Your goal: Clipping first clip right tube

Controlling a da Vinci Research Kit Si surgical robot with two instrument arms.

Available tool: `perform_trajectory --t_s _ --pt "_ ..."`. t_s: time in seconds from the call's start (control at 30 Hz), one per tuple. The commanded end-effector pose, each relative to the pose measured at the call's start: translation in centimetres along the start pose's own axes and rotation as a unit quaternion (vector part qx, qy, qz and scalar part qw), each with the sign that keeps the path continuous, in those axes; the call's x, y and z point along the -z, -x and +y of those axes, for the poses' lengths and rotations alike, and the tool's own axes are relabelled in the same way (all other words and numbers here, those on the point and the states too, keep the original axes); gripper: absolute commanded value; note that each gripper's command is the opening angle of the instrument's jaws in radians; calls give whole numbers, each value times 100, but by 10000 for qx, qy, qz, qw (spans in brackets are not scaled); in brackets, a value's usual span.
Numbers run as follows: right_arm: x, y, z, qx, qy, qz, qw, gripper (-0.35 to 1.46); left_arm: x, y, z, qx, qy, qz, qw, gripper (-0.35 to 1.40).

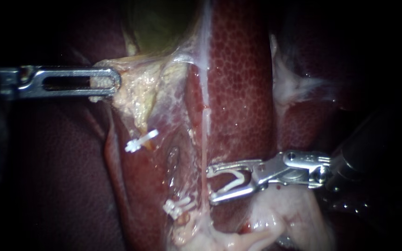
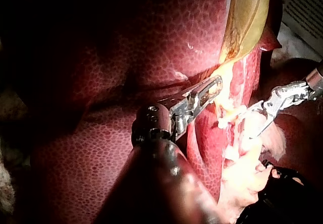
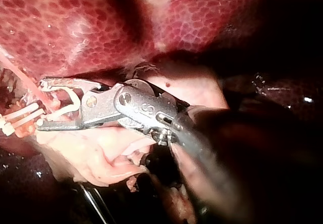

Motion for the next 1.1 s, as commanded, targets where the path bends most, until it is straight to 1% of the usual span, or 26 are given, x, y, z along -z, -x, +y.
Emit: perform_trajectory --t_s 0.03,0.37,0.7,0.9,1.1 --pt "-2 1 0 0 4 -22 10000 42 0 0 0 0 1 0 10000 -35" --pt "-24 9 1 -51 -72 -50 9999 42 0 0 0 0 1 0 10000 -35" --pt "-40 7 -6 -97 -154 -70 9998 42 0 0 0 0 0 0 10000 -35" --pt "-45 9 -7 -116 -180 -79 9997 41 0 0 0 0 0 0 10000 -35" --pt "-47 10 -7 -111 -224 -92 9996 34 0 0 0 0 0 0 10000 -35"
